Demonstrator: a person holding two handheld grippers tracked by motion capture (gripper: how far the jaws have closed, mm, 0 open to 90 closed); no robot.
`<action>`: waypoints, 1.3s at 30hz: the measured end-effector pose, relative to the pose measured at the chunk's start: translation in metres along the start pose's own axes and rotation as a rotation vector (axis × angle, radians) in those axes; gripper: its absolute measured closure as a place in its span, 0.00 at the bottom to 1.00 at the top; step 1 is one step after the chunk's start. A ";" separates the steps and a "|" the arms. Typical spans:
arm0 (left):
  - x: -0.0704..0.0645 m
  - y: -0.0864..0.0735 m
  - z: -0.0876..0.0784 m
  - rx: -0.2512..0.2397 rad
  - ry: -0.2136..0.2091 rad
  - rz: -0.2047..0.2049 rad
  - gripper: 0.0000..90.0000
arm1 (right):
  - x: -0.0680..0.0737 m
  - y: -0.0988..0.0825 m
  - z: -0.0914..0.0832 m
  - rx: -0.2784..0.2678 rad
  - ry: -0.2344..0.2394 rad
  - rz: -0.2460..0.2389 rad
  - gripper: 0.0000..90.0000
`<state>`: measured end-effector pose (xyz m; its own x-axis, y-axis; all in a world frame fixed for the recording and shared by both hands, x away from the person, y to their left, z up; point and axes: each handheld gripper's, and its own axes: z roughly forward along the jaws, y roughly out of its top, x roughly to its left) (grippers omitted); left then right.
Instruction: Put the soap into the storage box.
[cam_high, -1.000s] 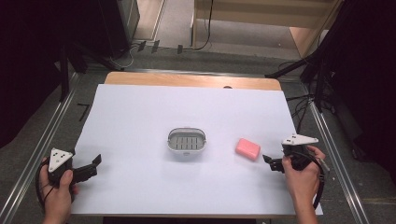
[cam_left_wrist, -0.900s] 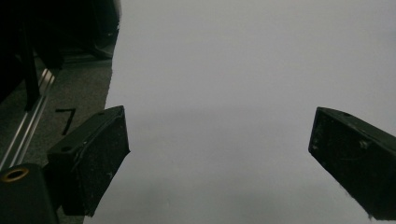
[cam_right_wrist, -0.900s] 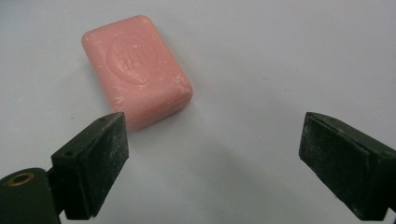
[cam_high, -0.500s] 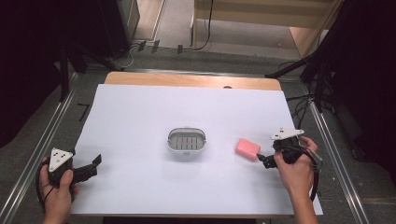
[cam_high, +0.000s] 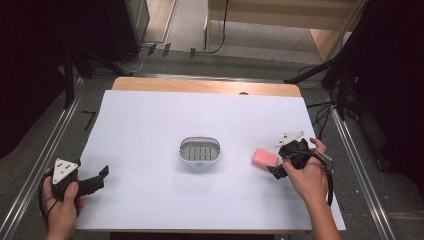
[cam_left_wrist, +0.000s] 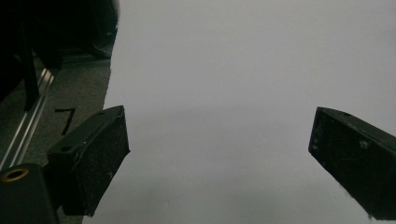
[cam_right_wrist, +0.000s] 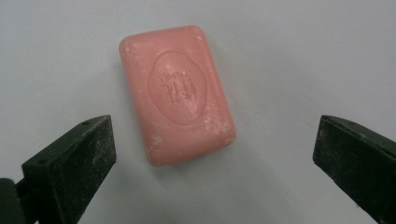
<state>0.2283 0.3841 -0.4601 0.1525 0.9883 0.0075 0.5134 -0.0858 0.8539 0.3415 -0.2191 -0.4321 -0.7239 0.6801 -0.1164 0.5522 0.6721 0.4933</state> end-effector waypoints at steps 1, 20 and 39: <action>0.000 0.000 0.000 0.000 0.000 0.000 0.06 | 0.001 0.002 0.001 0.004 0.002 -0.001 0.00; 0.000 0.000 0.000 0.003 -0.003 -0.001 0.06 | 0.010 0.029 0.018 0.126 0.043 -0.108 0.02; 0.000 0.000 0.001 0.003 -0.005 -0.002 0.06 | 0.011 0.040 0.034 0.244 0.100 -0.132 0.23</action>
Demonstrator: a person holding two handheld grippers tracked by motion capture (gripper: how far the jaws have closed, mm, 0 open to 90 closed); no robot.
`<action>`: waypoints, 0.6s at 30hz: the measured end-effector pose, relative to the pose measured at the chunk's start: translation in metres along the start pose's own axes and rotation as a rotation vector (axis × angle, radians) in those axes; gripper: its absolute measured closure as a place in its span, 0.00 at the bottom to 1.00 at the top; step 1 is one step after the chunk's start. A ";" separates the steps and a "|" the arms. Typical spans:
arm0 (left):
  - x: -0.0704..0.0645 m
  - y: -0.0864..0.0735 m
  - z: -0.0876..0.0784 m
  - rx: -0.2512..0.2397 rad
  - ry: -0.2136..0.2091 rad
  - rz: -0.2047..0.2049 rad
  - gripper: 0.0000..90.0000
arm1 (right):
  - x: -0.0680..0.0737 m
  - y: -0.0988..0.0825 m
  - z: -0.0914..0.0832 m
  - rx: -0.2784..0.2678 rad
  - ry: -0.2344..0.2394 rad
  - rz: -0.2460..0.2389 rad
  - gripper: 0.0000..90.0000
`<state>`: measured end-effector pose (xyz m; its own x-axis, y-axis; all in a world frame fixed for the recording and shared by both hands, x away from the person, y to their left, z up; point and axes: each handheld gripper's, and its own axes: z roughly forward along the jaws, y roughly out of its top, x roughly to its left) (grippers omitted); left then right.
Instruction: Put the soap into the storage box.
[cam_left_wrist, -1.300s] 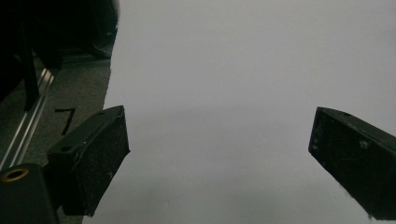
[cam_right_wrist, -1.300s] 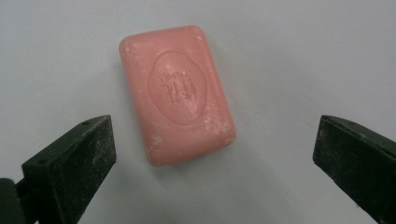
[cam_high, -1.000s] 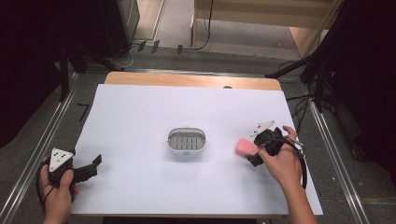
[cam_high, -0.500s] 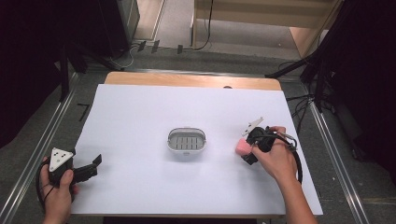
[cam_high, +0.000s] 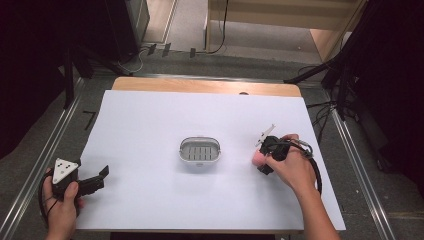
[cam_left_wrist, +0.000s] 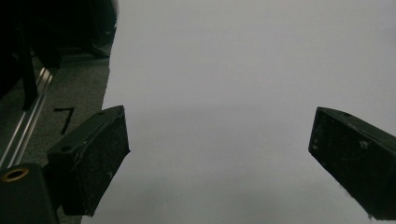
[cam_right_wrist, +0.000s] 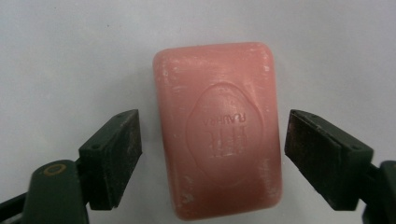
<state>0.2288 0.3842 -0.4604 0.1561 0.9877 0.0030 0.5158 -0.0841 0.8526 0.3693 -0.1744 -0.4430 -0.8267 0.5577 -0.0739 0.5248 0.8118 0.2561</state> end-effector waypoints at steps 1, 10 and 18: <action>0.000 0.000 0.000 0.000 0.000 0.000 0.06 | 0.000 0.000 0.001 0.001 0.004 0.006 0.23; 0.000 0.000 0.000 0.002 0.000 0.003 0.06 | -0.002 0.002 0.005 0.010 0.000 0.012 0.39; 0.000 0.000 0.000 0.002 0.002 0.004 0.06 | -0.003 0.004 0.007 0.022 0.013 0.027 0.40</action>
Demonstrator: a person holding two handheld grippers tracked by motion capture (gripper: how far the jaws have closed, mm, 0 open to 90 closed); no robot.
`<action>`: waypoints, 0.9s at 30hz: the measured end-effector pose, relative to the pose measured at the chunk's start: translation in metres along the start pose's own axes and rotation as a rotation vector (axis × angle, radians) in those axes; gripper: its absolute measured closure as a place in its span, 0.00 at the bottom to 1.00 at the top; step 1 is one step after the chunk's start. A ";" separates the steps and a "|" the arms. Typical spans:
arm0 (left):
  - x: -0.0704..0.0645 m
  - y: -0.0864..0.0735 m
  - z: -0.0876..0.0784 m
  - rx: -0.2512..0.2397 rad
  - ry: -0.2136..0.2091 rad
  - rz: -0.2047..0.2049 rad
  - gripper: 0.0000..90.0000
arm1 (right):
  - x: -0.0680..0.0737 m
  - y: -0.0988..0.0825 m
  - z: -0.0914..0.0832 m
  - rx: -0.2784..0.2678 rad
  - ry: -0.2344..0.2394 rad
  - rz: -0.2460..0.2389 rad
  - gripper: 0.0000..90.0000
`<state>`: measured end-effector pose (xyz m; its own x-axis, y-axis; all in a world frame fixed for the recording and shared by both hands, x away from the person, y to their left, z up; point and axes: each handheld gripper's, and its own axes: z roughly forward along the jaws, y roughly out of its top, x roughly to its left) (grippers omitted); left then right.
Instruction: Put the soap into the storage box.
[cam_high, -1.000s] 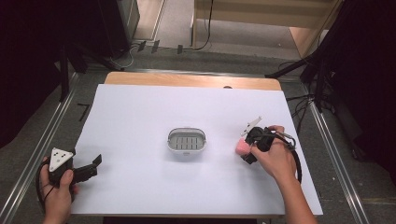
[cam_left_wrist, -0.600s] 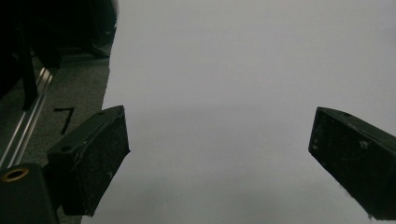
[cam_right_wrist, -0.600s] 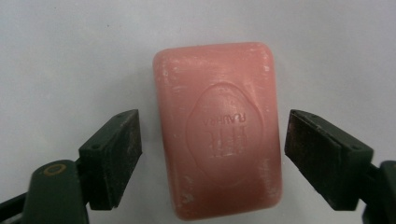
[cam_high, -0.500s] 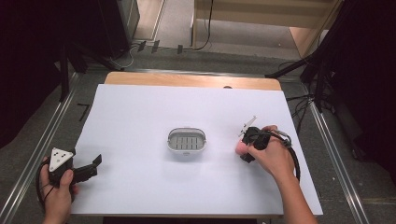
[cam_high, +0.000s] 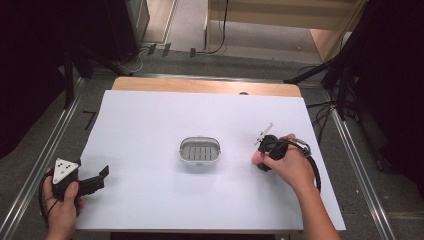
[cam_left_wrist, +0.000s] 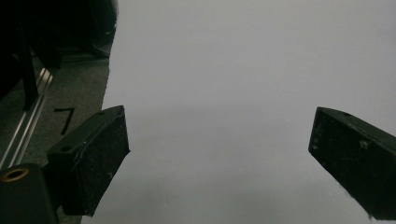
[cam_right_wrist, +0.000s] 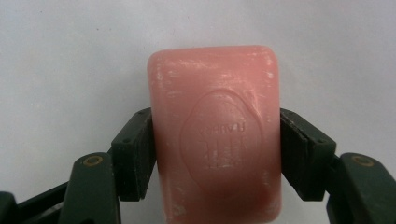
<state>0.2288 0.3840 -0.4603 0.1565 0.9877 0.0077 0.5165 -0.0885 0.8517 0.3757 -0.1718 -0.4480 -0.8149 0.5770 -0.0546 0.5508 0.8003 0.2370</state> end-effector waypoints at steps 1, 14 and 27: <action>0.000 0.000 0.000 0.000 0.000 0.000 0.06 | 0.000 0.000 0.000 0.006 0.000 -0.004 0.41; 0.000 0.000 0.000 0.000 0.000 0.000 0.06 | 0.002 0.005 -0.001 0.030 0.033 -0.050 0.43; 0.000 0.000 0.000 0.000 0.000 0.004 0.06 | 0.003 0.009 -0.008 0.032 0.033 -0.074 0.43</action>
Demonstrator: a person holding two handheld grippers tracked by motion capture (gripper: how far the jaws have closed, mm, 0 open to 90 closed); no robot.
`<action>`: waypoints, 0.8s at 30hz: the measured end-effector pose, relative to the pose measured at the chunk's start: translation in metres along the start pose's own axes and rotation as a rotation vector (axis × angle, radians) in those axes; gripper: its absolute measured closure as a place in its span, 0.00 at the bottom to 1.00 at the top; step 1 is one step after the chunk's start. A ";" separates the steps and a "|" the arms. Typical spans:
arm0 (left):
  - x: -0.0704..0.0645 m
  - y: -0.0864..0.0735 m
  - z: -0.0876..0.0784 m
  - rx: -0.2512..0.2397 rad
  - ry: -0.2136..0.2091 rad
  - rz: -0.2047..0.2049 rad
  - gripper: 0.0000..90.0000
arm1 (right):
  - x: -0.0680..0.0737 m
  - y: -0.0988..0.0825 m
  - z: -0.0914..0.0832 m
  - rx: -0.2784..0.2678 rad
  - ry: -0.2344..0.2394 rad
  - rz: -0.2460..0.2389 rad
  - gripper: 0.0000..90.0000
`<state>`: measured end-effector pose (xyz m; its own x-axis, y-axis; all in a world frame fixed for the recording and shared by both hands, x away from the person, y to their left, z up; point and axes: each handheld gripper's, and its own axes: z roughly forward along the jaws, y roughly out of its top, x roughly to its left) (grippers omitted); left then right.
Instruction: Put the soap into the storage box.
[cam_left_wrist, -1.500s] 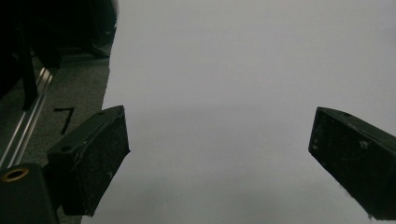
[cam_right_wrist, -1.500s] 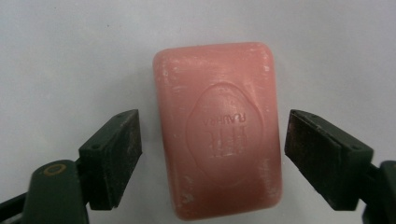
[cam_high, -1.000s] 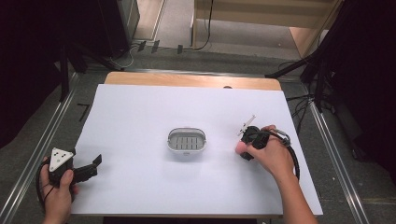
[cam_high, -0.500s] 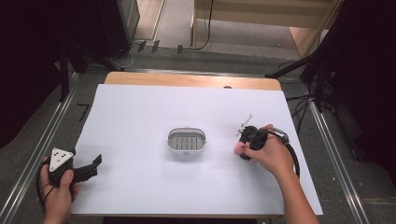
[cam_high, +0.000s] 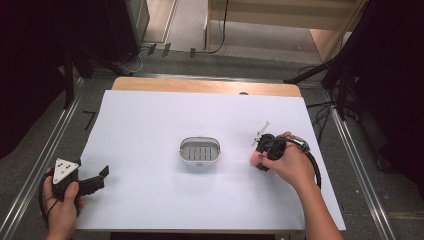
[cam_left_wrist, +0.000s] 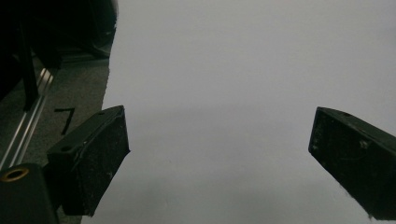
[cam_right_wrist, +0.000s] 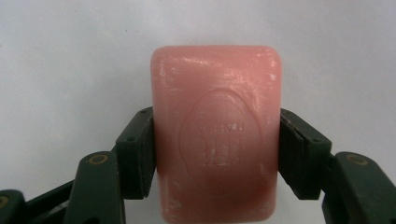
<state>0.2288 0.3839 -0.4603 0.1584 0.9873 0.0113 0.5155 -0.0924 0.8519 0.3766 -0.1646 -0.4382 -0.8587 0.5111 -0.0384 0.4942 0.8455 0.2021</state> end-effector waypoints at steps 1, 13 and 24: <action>0.000 0.000 0.000 0.000 0.000 0.000 0.06 | 0.000 0.000 -0.001 -0.001 0.000 -0.006 0.43; 0.000 0.000 0.000 -0.001 -0.001 0.000 0.06 | 0.002 0.007 -0.008 -0.007 0.001 -0.043 0.43; 0.000 0.000 0.000 0.000 -0.001 0.000 0.06 | 0.006 0.013 -0.013 -0.014 0.004 -0.076 0.43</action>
<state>0.2289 0.3838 -0.4604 0.1591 0.9872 0.0112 0.5157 -0.0928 0.8517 0.3755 -0.1527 -0.4234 -0.8942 0.4449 -0.0502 0.4257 0.8796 0.2124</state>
